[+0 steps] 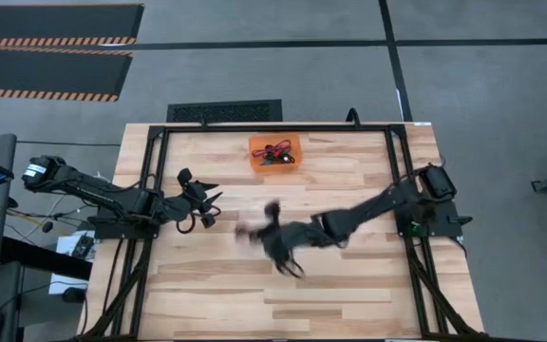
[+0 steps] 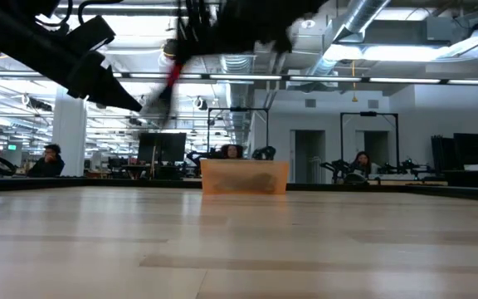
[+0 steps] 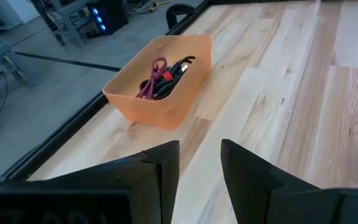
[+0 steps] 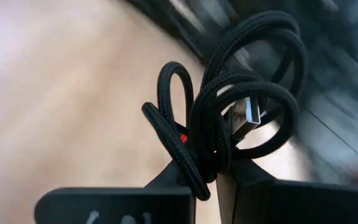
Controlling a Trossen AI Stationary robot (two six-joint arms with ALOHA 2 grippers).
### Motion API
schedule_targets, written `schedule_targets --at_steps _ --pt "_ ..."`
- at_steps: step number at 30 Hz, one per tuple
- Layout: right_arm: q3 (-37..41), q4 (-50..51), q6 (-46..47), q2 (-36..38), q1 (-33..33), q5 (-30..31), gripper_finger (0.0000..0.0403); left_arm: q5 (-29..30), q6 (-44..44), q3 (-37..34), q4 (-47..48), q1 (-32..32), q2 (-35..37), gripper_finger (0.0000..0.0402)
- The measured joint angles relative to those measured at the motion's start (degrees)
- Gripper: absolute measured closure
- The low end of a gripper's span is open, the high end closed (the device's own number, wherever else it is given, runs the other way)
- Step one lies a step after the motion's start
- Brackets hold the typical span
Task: Pick and place USB-C Cables
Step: Put the black charger cable into the orange bin
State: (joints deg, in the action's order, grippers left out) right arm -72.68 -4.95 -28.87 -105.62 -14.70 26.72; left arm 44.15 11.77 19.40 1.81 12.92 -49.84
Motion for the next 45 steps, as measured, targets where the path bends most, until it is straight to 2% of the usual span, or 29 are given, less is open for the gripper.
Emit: schedule_targets --at_steps 1,3,6,10,15,27,37,41,45 --pt "-1.6 4.3 -0.6 0.0 1.8 4.7 0.0371 0.0 0.1 0.0 0.0 -0.1 0.0 0.0292" --pt "-6.1 13.6 -0.6 -0.8 6.2 9.6 0.0376 0.0 0.1 0.0 -0.4 -0.4 0.0 0.0292" --pt "-11.6 26.9 2.3 -1.6 12.8 9.2 0.0376 0.0 -0.1 0.0 -1.7 -0.9 0.0 0.0292" --pt "-14.3 30.1 2.1 -1.4 19.8 6.4 0.0376 -0.2 -1.2 0.0 -2.5 -0.9 0.0 0.0292" --pt "-16.8 34.3 -1.2 -1.4 25.1 6.6 0.0376 -0.3 -2.0 0.0 -2.4 -0.9 0.0 0.0292" --pt "-16.7 39.5 0.7 -1.5 29.9 4.5 0.0376 -0.2 -2.0 0.0 -2.5 -1.0 0.0 0.0292" --pt "-16.7 42.6 2.5 -1.5 29.9 0.3 0.0375 0.2 -1.1 0.0 -2.6 -1.0 0.0 0.0292" --pt "-16.7 43.1 3.3 -1.5 30.3 -0.2 0.0366 0.2 -1.1 0.0 -2.6 -1.0 0.0 0.0292" --pt "-16.7 42.8 5.6 -1.5 30.6 -3.8 0.0347 0.2 -1.1 0.0 -2.6 -1.0 0.0 0.0292"
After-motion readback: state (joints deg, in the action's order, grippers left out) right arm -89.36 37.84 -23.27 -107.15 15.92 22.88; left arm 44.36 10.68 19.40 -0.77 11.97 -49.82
